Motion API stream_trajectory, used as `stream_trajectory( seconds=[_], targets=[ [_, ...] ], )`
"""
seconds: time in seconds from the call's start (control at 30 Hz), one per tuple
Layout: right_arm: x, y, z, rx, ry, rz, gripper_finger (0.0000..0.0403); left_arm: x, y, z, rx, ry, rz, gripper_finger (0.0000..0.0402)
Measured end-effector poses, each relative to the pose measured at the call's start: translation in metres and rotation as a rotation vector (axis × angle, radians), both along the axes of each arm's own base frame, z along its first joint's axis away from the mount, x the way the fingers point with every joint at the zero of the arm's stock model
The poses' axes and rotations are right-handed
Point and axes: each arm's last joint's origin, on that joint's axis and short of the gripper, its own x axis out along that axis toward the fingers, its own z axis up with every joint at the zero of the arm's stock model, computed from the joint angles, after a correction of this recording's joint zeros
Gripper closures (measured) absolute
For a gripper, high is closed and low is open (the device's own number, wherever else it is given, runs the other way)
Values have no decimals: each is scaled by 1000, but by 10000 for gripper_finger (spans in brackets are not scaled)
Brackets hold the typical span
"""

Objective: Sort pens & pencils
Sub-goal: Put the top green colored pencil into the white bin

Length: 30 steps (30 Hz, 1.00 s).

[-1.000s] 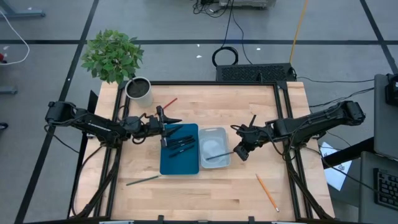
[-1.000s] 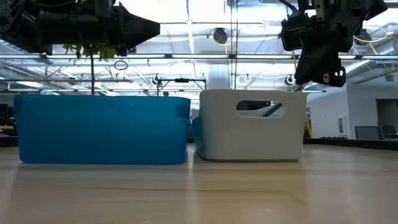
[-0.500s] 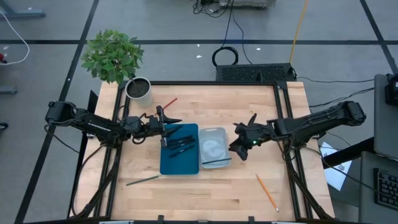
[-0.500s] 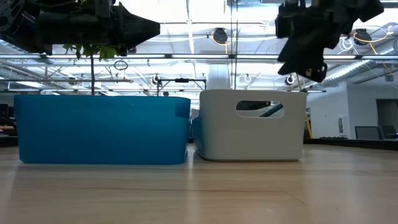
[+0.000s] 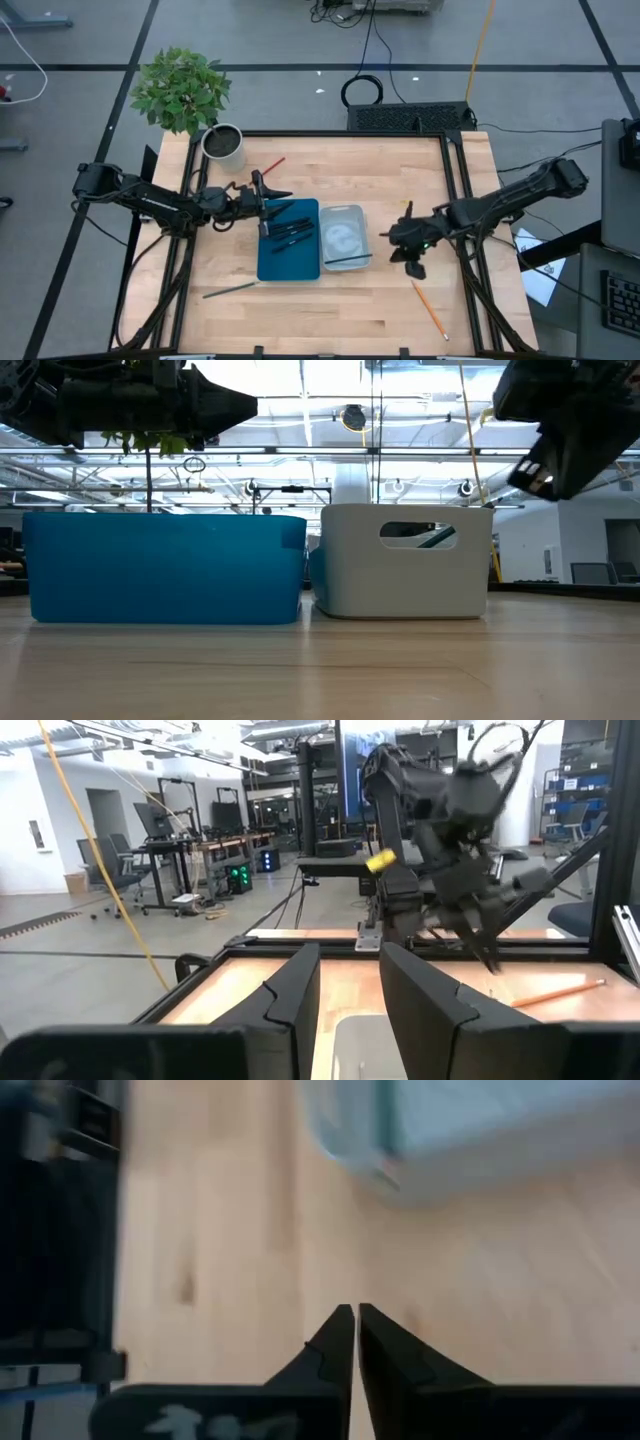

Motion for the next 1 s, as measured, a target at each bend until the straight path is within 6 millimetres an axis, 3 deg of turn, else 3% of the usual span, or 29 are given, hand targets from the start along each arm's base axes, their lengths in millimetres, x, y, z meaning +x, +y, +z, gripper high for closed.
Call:
stream_trajectory(
  seconds=[0.1, 0.23, 0.4, 1.0],
  targets=[
    [10, 6, -15, 20, -76, 39, 401, 0, 0, 0, -1, -3, 0, 289],
    [18, 5, -29, -5, -49, 9, 402, 0, 0, 0, -1, -1, 0, 289],
    [30, -2, -27, -31, -150, -11, 403, 0, 0, -1, 0, 6, 0, 289],
    [40, -28, -13, -68, -298, -69, 403, 0, 0, -2, 1, 19, 0, 289]
  ],
)
